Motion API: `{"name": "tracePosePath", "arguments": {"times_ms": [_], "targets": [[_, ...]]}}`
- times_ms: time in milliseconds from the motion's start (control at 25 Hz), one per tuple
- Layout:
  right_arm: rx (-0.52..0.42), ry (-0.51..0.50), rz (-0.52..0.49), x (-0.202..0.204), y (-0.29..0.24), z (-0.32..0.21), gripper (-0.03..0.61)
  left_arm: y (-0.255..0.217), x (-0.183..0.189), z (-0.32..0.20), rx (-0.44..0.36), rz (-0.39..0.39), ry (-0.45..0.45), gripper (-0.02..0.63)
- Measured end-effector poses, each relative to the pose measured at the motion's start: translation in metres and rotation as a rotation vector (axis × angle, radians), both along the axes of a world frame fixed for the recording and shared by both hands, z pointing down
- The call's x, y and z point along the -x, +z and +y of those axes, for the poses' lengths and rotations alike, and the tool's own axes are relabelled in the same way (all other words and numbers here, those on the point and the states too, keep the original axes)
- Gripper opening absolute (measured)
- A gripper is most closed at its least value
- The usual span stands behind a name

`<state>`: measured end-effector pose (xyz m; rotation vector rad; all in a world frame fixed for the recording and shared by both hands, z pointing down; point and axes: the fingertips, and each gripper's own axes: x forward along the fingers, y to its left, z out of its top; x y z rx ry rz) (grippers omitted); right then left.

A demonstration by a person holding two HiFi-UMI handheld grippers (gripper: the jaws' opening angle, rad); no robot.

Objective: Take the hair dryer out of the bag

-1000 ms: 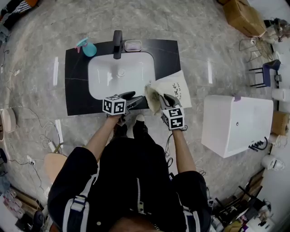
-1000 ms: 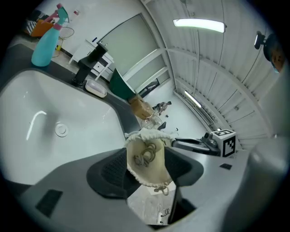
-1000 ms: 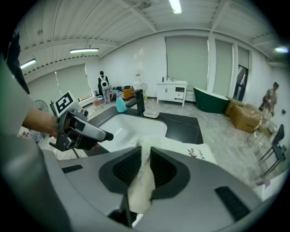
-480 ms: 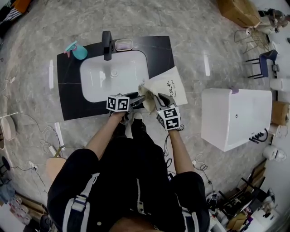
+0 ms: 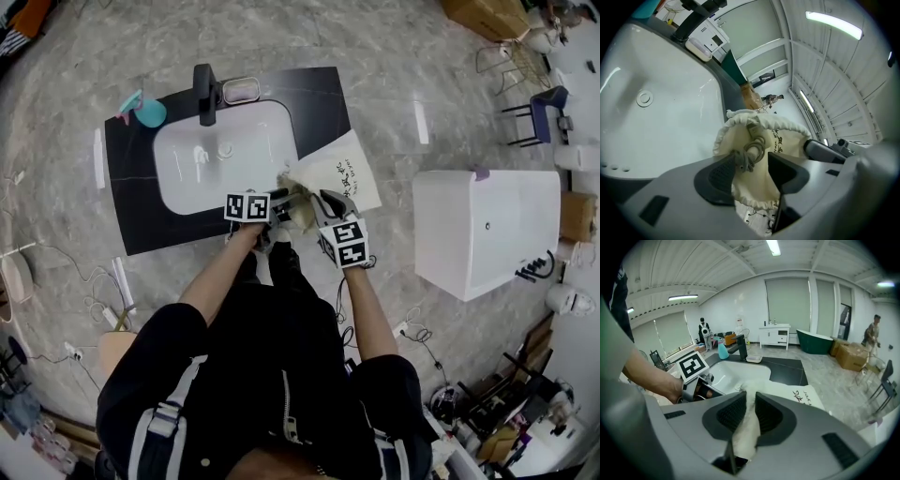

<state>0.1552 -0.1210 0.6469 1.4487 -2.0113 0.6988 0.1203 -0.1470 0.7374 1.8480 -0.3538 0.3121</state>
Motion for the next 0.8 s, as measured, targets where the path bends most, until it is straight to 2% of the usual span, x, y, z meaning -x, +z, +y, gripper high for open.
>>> {"name": "tracePosePath", "arguments": {"times_ms": [80, 240, 480, 800], "targets": [[-0.003, 0.005, -0.003, -0.001, -0.001, 0.001, 0.071, 0.004, -0.002, -0.001, 0.016, -0.003, -0.016, 0.204], [-0.008, 0.015, -0.010, -0.003, -0.003, 0.003, 0.069, 0.012, -0.005, -0.006, 0.078, 0.004, -0.065, 0.161], [-0.008, 0.021, -0.010, -0.005, -0.003, 0.002, 0.067, 0.026, -0.012, 0.004, 0.126, -0.058, -0.028, 0.106], [-0.002, 0.026, -0.006, -0.004, -0.002, 0.003, 0.066, 0.024, -0.013, 0.006, 0.155, -0.042, -0.053, 0.077]]}}
